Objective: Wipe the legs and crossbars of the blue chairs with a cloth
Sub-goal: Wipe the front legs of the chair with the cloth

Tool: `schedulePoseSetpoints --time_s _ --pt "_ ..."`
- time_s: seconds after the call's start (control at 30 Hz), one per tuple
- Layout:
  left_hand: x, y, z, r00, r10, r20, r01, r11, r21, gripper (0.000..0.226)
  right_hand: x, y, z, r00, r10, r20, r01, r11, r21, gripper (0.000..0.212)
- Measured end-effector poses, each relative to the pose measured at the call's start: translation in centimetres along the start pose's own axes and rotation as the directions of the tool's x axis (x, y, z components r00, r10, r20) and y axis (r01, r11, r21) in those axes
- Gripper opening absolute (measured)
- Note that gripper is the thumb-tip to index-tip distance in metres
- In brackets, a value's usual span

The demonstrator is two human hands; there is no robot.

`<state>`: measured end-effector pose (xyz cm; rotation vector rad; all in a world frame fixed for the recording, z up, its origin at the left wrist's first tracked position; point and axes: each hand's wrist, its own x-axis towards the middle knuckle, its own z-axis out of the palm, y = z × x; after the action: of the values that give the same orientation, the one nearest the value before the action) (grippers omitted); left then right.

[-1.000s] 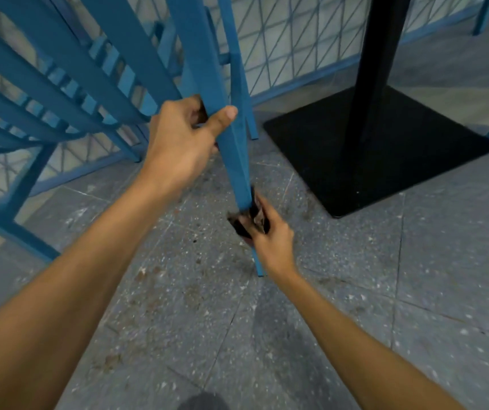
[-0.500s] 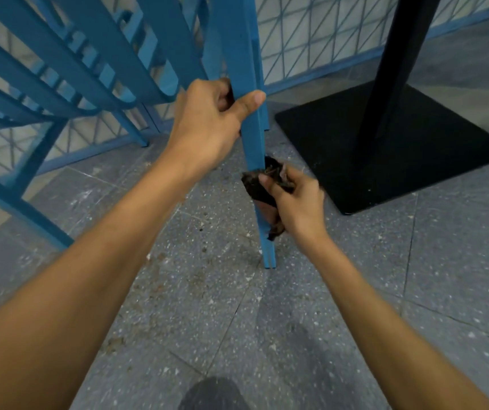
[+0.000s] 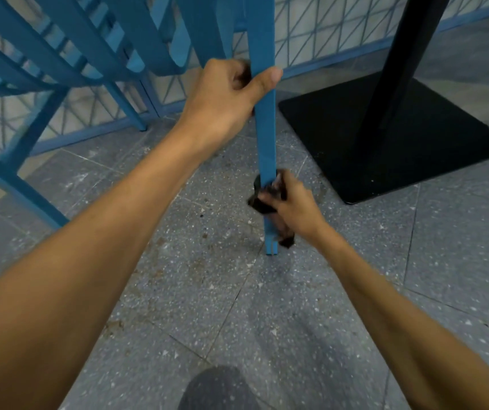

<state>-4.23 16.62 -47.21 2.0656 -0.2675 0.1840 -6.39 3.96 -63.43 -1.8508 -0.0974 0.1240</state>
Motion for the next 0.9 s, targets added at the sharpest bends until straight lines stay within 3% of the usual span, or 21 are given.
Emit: schedulePoseSetpoints --time_s 0.07,0.13,0.23,0.33,0.4,0.47,0.57,0.7,0.77,0.83,0.9 --pt "-0.8 -1.6 0.4 0.998 -0.032 0.050 0.028 0.997 0.067 0.035 0.4 -2.4 -0.9 0.977 -0.129 -0.169 0.145 0.986 0.086 0.042" --pt "-2.5 -3.7 1.1 0.988 -0.054 0.144 0.035 0.991 0.128 0.032 0.6 -2.7 -0.9 0.950 -0.166 -0.265 0.221 0.956 0.195 0.048" --pt "-4.9 -6.3 2.0 0.956 -0.085 0.281 0.066 0.995 0.075 0.047 -0.1 0.0 1.5 0.984 -0.061 -0.170 0.122 0.920 0.372 0.058" --pt "-5.4 -6.8 2.4 0.935 -0.114 0.337 0.115 0.993 0.015 0.053 -1.0 4.3 4.0 0.999 0.047 -0.019 -0.035 0.911 0.412 0.051" --pt "-5.8 -7.1 2.5 0.926 -0.136 0.352 0.145 0.989 -0.002 0.054 -1.7 6.8 4.8 0.988 0.154 0.018 -0.152 0.943 0.297 0.046" --pt "-6.3 -7.2 2.6 0.926 -0.140 0.350 0.156 0.988 -0.019 0.057 -2.4 8.5 4.8 0.977 0.211 -0.031 -0.209 0.977 0.047 0.043" --pt "-6.7 -7.3 2.6 0.931 -0.140 0.338 0.160 0.987 -0.033 0.060 -2.3 8.8 4.2 0.981 0.184 -0.063 -0.189 0.977 -0.094 0.041" --pt "-6.7 -7.0 2.4 0.929 -0.157 0.334 0.166 0.986 0.003 0.060 -2.0 7.6 2.2 0.988 0.156 0.000 -0.151 0.954 -0.260 0.037" --pt "-6.6 -7.0 2.4 0.930 -0.154 0.333 0.162 0.987 0.005 0.060 -2.3 6.9 1.2 0.990 0.137 -0.020 -0.138 0.963 -0.230 0.025" --pt "-6.6 -7.0 2.2 0.929 -0.156 0.335 0.161 0.987 0.013 0.060 -3.3 6.2 0.8 0.979 0.068 -0.193 -0.093 0.988 -0.124 0.011" --pt "-6.5 -7.1 2.1 0.930 -0.158 0.332 0.162 0.987 0.014 0.062 -4.2 5.5 1.2 0.944 0.030 -0.328 -0.013 0.998 0.054 0.019"
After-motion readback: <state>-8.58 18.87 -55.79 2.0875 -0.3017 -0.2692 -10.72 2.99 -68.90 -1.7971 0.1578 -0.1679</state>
